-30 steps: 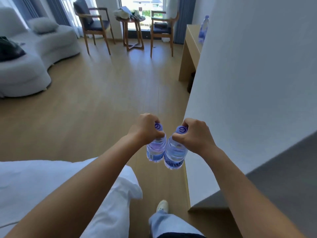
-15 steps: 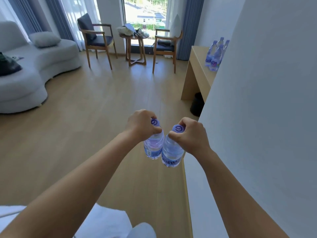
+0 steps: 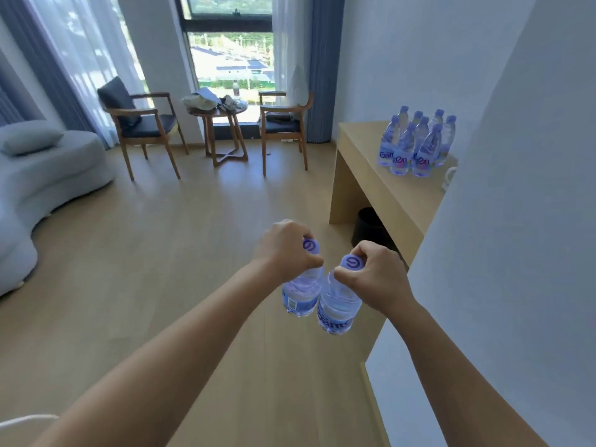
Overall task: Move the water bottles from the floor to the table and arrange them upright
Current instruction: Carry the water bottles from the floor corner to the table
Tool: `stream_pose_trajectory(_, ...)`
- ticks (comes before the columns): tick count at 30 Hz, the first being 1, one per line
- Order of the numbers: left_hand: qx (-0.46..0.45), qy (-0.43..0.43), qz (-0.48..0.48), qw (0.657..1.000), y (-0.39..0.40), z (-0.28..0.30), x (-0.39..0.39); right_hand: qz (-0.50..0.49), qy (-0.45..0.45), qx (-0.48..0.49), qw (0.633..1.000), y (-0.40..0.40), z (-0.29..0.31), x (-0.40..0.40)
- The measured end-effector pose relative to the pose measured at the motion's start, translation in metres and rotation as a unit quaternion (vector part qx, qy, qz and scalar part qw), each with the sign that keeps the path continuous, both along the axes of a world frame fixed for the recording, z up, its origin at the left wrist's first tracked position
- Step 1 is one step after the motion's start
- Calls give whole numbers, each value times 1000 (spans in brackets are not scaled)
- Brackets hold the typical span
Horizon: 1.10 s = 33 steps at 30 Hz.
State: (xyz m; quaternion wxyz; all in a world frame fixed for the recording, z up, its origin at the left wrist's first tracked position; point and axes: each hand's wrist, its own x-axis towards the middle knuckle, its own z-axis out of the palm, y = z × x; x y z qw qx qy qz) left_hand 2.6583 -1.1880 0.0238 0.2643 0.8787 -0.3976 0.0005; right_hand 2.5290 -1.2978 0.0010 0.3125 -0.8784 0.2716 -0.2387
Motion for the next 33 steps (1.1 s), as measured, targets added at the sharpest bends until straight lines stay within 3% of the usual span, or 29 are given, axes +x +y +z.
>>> stream_pose_trajectory(17, -11, 38, -132, 990, -194, 12, 170, -155, -36, 23, 987, -158, 3, 154)
stream_pose_trajectory(25, -23, 23, -198, 980, -315, 31, 209, -226, -59, 45, 971, -256, 15, 185)
stream_pose_trajectory(33, -59, 73, -241, 966, -410, 28, 228, -300, -41, 46, 952, -332, 20, 192)
